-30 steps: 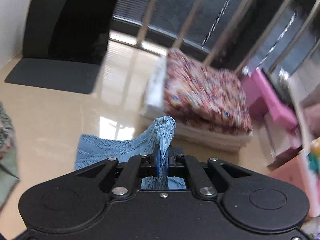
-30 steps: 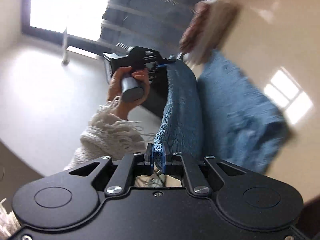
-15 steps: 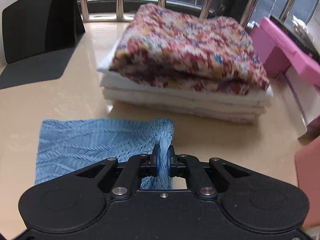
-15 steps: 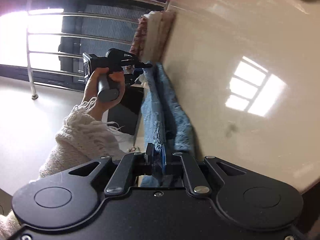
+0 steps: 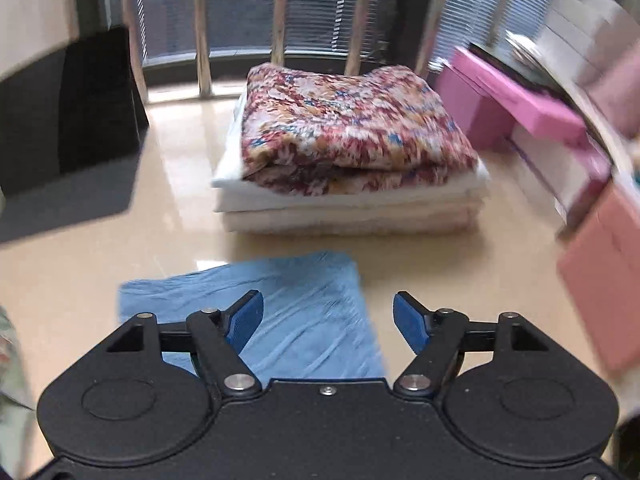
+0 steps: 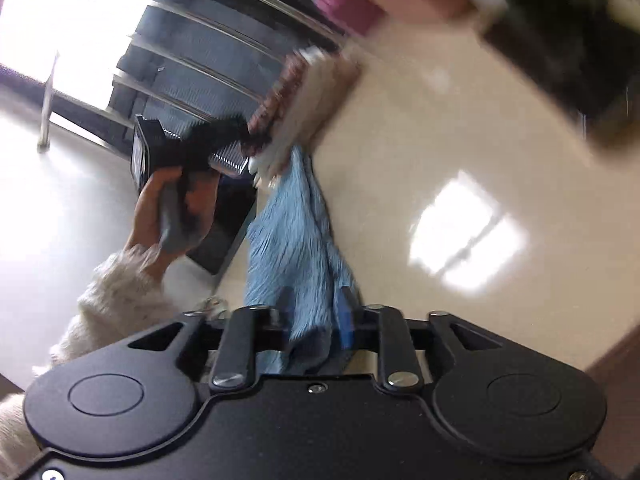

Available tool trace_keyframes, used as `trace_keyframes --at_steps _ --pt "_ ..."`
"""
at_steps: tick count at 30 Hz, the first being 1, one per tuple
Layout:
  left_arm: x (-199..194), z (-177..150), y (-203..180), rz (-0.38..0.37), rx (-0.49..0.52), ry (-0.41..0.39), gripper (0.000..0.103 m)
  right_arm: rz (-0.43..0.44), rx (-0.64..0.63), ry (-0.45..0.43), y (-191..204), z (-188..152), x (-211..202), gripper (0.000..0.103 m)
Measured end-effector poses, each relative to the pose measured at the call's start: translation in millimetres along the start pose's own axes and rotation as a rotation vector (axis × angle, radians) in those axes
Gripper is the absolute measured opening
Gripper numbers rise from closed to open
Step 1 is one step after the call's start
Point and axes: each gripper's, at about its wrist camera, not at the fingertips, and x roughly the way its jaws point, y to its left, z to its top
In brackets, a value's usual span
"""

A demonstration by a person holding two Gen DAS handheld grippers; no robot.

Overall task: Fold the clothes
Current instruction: 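Open both grippers and release the folded blue garment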

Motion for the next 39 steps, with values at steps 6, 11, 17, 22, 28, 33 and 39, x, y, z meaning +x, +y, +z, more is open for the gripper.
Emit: trace_keyframes --at_steps 6,11,17,22,28,33,39 --pt "-39.9 -67.9 7.0 0.069 0.231 -0.001 0.043 -0.045 -0.433 0.024 54.5 3.9 19.6 0.029" --pt "-71.2 -124.2 19.1 -0.011 0.259 0.063 0.021 -0.15 -0.795 0.088 89.6 -15.8 56.8 0.029" --pt "-103.4 -182.1 11.6 -0.057 0.36 0.055 0.023 -0.27 -0.795 0.189 79.4 -20.8 77.5 0.027" --pt "-117.7 -202.2 7.0 -0.054 0.418 0.01 0.028 -0.252 -0.669 0.209 68.7 -19.6 62.4 0.019" --pt "-131.2 -214.8 17.7 -0.028 0.391 -0.011 0.057 -0.257 -0.631 0.214 78.1 -45.3 39.3 0.018" --pt "-162.9 -229.6 28.8 0.016 0.34 -0.158 0.091 -0.213 -0.546 0.139 78.2 -47.0 14.0 0.033" --pt "-224.4 -252.9 49.1 -0.007 0.304 -0.401 0.103 -0.122 -0.55 0.001 89.6 -37.2 -41.2 0.103"
